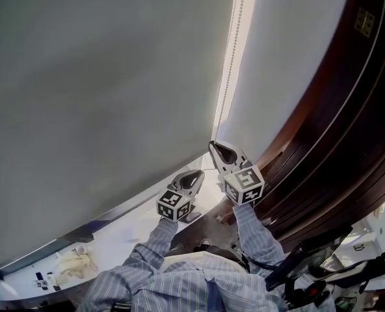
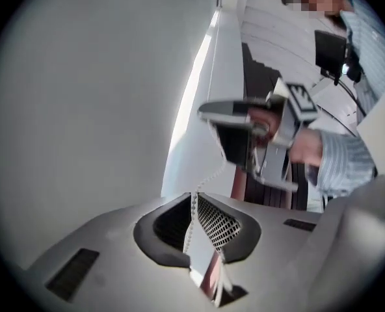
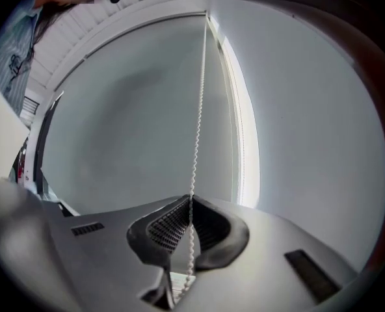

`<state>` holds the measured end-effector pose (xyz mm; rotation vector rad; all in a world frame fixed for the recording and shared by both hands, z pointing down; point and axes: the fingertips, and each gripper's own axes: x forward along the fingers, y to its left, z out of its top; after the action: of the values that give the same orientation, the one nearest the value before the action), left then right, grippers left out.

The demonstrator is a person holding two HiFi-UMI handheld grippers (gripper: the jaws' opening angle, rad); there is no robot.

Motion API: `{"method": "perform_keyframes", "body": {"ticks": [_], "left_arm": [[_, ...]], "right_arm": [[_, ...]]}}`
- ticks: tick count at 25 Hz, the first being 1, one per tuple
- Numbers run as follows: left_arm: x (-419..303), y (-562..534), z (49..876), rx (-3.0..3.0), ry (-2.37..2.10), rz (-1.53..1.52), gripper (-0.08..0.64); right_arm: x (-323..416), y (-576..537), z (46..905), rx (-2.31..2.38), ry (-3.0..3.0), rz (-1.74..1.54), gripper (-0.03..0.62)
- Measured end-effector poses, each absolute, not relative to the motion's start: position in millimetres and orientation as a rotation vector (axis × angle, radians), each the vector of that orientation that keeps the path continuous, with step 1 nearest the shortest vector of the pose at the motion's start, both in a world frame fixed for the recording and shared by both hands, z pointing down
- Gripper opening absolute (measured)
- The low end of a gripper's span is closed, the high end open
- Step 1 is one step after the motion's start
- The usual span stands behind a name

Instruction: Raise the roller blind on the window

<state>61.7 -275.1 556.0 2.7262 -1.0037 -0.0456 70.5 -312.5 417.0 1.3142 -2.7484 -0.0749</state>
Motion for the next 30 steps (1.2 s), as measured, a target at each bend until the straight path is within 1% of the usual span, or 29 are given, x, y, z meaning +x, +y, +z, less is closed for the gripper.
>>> {"method": "perform_keyframes", "body": {"ticks": [3, 4, 6, 9, 11, 13, 20, 21, 23, 30], "left_arm": [[46, -275, 467, 2.811, -1.045, -0.270, 0.034], [46, -275, 434, 2.850, -1.011, -0.323, 0.060], [52, -275, 373, 2.936, -0.899, -0.383, 0.088], [65, -273, 307, 3.053, -0.754, -0.305, 0.120], [67, -274, 278, 3.111, -0.737, -0.250, 0.123], [64, -283, 253, 3.150, -0.790, -0.272, 0.123], [86, -309, 206, 3.148, -0.782, -0.436, 0.120], [87, -311, 203, 3.138, -0.790, -0.465, 0.109], [86, -317, 200, 3.110, -0.822, -0.493, 0.017], [87, -327, 203, 3.109, -0.859, -0.561, 0.009]], "right_arm": [[77, -313, 423, 1.333, -2.720, -0.131, 0.014], [78, -312, 423, 1.335, -2.721, -0.140, 0.014], [78, -311, 422, 1.342, -2.732, -0.135, 0.014], [77, -312, 423, 1.364, -2.736, -0.104, 0.014], [77, -314, 423, 1.381, -2.731, -0.082, 0.014], [78, -315, 424, 1.391, -2.731, -0.057, 0.014], [71, -314, 424, 1.380, -2.749, -0.041, 0.014], [71, -313, 424, 1.381, -2.752, -0.039, 0.014], [70, -313, 424, 1.382, -2.758, -0.036, 0.014], [69, -309, 423, 1.377, -2.757, -0.055, 0.014]]}}
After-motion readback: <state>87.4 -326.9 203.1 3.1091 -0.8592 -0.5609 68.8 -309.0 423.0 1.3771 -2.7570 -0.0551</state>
